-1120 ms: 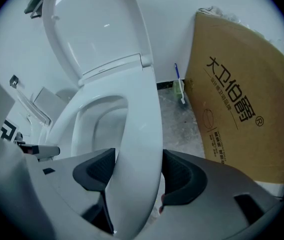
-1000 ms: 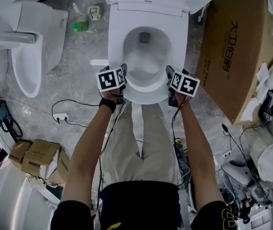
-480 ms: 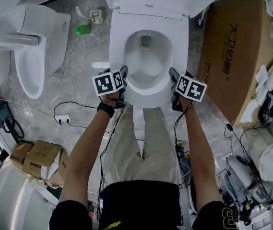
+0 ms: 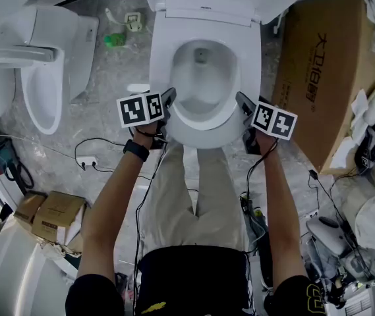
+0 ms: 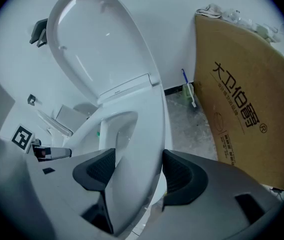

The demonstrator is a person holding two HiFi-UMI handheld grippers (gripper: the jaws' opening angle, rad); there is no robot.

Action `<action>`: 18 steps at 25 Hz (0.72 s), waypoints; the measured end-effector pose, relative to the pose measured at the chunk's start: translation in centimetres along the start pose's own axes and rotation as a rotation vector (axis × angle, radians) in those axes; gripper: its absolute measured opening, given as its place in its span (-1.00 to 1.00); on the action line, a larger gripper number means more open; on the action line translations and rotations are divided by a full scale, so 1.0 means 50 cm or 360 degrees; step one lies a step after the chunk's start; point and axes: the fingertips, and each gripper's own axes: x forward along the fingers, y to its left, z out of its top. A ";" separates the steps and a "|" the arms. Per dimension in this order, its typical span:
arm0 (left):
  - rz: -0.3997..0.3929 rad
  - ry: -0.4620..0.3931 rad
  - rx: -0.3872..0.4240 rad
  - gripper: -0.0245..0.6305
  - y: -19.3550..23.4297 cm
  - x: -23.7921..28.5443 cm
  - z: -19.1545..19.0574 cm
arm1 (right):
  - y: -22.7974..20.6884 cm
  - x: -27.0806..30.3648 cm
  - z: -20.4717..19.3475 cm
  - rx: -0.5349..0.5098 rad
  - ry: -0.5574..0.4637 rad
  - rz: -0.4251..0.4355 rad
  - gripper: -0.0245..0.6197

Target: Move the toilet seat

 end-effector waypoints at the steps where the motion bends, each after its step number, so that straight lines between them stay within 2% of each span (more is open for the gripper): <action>1: -0.0008 0.0003 0.0006 0.02 -0.002 -0.002 0.002 | 0.001 -0.003 0.002 0.0007 -0.0013 0.0006 0.07; 7: -0.0047 0.0007 0.0063 0.06 -0.005 -0.023 0.014 | 0.021 -0.010 0.015 0.0017 -0.0035 0.0063 0.07; 12: -0.0130 0.0000 0.0046 0.08 -0.036 -0.045 0.027 | 0.021 -0.042 0.035 0.0063 -0.0038 0.0149 0.06; 15: -0.0183 -0.0010 0.0075 0.11 -0.056 -0.057 0.050 | 0.024 -0.065 0.052 0.0126 -0.0088 0.0184 0.07; 18: -0.0223 -0.0051 0.0051 0.13 -0.062 -0.076 0.079 | 0.041 -0.077 0.079 0.0169 -0.0148 0.0226 0.07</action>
